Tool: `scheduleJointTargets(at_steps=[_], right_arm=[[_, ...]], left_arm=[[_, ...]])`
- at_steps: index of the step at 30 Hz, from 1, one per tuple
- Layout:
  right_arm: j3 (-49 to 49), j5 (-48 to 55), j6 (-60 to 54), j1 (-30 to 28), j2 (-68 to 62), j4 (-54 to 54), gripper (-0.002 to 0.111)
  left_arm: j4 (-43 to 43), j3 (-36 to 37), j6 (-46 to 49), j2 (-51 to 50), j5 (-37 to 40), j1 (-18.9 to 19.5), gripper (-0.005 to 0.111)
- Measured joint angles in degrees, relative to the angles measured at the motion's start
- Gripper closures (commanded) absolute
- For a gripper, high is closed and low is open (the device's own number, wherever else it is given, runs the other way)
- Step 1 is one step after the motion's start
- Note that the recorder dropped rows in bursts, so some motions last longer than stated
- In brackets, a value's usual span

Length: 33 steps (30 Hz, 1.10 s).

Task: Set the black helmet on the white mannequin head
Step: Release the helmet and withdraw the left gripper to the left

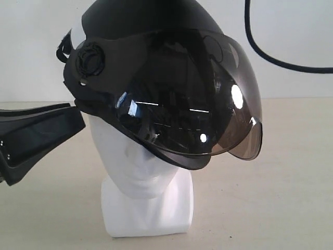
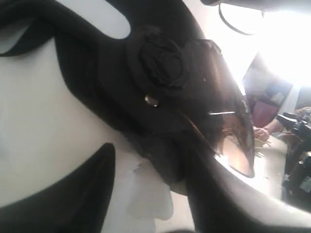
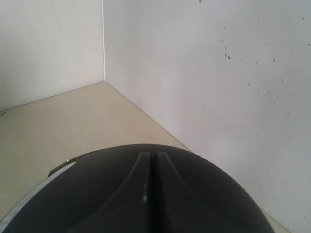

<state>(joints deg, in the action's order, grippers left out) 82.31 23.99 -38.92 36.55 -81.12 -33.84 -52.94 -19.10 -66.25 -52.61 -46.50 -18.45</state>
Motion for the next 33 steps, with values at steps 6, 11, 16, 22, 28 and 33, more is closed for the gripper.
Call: scheduleJointTargets(at_steps=[6, 11, 16, 22, 28, 33], right_arm=[[0.34, 0.11, 0.0, 0.0, -0.61, -0.12, 0.108], [0.34, -0.14, -0.21, 0.0, -0.81, -0.43, 0.108], [0.34, -0.14, -0.44, 0.0, -0.81, -0.85, 0.108], [0.34, -0.14, -0.44, 0.0, -0.94, -1.31, 0.108], [0.34, -0.14, -0.44, 0.0, -0.94, -1.46, 0.108], [0.34, -0.14, -0.44, 0.0, -0.94, -1.6, 0.108]], left_arm=[[-2.88, 0.0, -2.15, 6.98, 11.91, 0.0, 0.062], [-2.38, -0.11, -3.06, 13.97, 18.43, 0.02, 0.07], [-0.5, -2.97, -3.06, 17.39, 19.13, 0.02, 0.102], [-0.87, -8.88, -2.93, 16.69, 19.87, 0.02, 0.102], [-1.53, -12.38, -2.85, 11.35, 23.33, 0.02, 0.102], [-2.46, -12.77, -3.07, 6.27, 25.92, 0.02, 0.102]])
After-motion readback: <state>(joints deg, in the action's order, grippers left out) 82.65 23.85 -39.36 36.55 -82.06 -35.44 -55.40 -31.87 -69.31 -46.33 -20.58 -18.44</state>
